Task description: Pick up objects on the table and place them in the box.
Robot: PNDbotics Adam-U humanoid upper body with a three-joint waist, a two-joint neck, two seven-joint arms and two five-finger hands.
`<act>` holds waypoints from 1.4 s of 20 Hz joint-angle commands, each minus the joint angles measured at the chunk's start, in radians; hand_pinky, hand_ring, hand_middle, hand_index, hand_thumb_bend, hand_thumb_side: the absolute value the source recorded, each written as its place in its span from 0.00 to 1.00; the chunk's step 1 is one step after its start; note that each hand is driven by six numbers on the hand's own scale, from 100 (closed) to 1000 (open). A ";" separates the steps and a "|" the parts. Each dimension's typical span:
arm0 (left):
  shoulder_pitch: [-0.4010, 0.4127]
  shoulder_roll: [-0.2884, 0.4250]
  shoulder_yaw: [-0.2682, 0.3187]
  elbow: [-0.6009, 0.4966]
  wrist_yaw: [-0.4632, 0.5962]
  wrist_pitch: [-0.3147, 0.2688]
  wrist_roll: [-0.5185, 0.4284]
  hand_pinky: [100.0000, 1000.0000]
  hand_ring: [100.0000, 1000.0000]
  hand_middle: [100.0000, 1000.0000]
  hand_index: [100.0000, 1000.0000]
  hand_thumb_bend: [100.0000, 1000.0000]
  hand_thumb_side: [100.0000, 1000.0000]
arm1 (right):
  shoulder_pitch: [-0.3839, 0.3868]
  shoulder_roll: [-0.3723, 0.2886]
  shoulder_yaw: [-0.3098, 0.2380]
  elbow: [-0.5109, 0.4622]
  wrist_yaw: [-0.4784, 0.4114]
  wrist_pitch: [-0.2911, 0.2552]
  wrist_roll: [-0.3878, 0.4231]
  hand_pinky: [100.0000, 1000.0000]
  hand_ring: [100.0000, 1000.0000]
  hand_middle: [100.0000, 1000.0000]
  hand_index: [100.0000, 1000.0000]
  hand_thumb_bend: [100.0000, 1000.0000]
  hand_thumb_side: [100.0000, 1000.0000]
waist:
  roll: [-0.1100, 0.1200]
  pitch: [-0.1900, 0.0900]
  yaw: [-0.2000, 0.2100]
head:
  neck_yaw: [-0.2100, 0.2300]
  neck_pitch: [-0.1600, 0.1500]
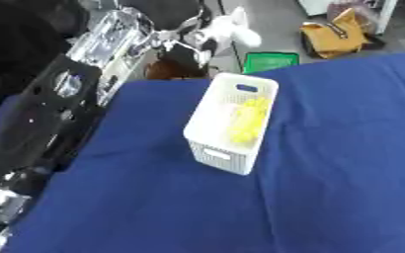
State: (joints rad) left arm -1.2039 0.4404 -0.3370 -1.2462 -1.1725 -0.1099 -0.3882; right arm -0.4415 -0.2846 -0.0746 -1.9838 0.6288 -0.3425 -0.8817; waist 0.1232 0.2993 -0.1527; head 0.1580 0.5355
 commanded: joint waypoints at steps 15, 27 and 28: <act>-0.009 -0.065 0.026 0.191 0.128 0.025 0.022 0.19 0.26 0.30 0.49 0.00 0.50 | -0.034 -0.001 0.001 -0.016 -0.009 -0.032 -0.025 0.74 0.72 0.59 0.70 0.00 0.79 | 0.001 -0.001 -0.021 | 0.004 0.002; -0.013 -0.089 0.055 0.253 0.266 0.002 -0.106 0.48 0.50 0.58 0.84 0.24 0.78 | -0.039 -0.001 -0.001 -0.016 -0.012 -0.033 -0.025 0.74 0.72 0.59 0.70 0.00 0.78 | 0.002 0.006 -0.028 | 0.009 -0.005; -0.014 -0.091 0.057 0.261 0.277 0.001 -0.112 0.50 0.53 0.62 0.86 0.28 0.80 | -0.040 -0.001 -0.001 -0.016 -0.012 -0.033 -0.025 0.74 0.72 0.59 0.70 0.00 0.78 | 0.001 0.006 -0.029 | 0.010 -0.006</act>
State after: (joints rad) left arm -1.1953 0.3419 -0.2959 -0.9829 -0.9156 -0.1086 -0.4908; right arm -0.4668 -0.2762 -0.0734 -1.9838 0.6232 -0.3431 -0.8810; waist 0.1329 0.3222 -0.1799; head 0.1645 0.5350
